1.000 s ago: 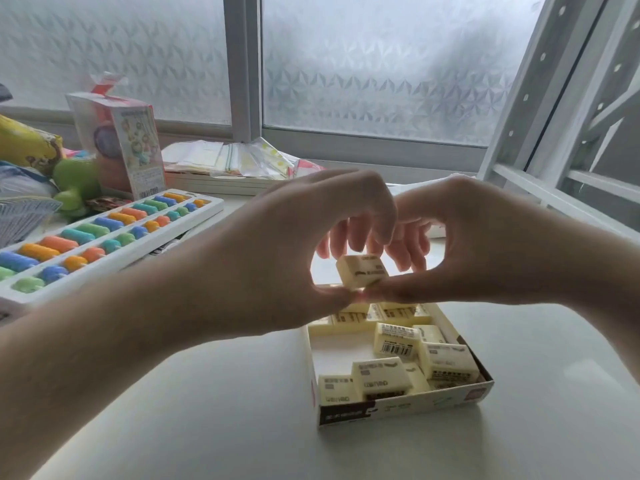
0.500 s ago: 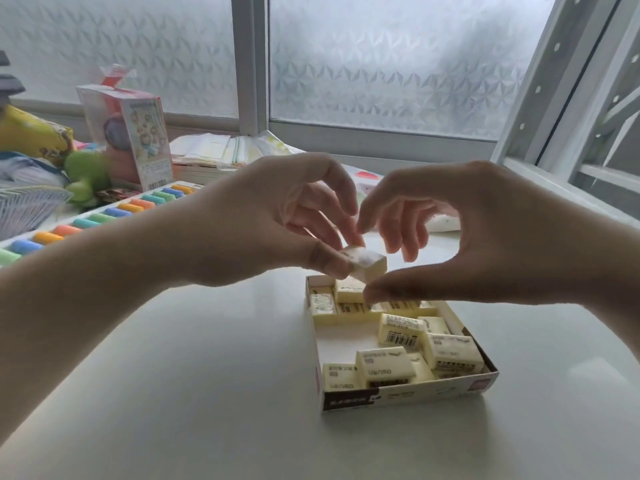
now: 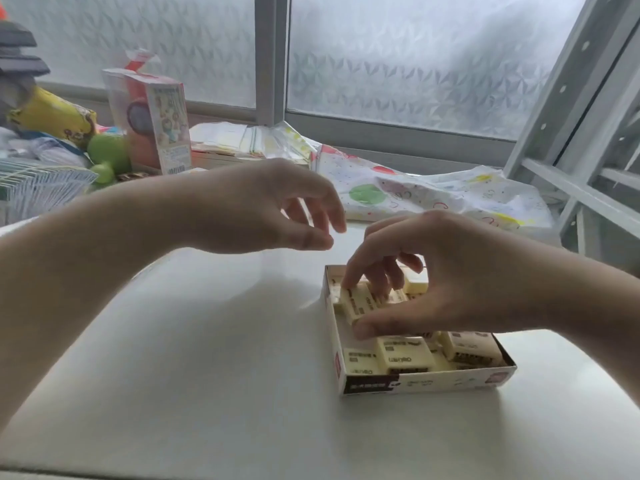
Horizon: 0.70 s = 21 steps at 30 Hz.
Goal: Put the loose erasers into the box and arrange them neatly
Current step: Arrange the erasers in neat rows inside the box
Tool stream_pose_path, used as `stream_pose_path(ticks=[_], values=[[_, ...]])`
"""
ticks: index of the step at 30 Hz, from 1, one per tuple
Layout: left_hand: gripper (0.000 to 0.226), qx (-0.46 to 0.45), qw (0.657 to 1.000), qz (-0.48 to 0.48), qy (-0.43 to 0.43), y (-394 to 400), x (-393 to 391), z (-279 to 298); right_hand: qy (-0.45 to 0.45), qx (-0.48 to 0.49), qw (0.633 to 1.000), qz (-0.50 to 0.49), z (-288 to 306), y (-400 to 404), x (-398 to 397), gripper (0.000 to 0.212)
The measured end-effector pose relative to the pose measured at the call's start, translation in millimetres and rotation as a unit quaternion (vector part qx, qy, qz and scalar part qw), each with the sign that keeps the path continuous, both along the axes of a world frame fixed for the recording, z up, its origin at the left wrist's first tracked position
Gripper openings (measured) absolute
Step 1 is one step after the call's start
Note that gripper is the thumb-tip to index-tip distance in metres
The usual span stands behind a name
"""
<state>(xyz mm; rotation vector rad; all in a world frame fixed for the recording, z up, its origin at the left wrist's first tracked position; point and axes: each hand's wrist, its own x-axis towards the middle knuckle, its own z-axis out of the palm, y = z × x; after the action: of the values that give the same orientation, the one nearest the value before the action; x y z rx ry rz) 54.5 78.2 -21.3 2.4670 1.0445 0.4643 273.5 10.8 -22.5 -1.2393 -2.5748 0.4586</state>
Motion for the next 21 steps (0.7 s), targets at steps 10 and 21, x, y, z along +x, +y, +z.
stream_pose_path(ticks=[10,21], values=[[0.014,-0.056,0.997,-0.045,0.016,-1.3,8.8,-10.3,0.053,-0.014,0.998,0.019,-3.1,0.5,-8.1,0.034],[0.018,-0.069,0.997,-0.042,0.019,-3.7,11.1,-10.6,0.023,-0.057,0.998,0.013,1.5,-2.3,-5.4,0.019]])
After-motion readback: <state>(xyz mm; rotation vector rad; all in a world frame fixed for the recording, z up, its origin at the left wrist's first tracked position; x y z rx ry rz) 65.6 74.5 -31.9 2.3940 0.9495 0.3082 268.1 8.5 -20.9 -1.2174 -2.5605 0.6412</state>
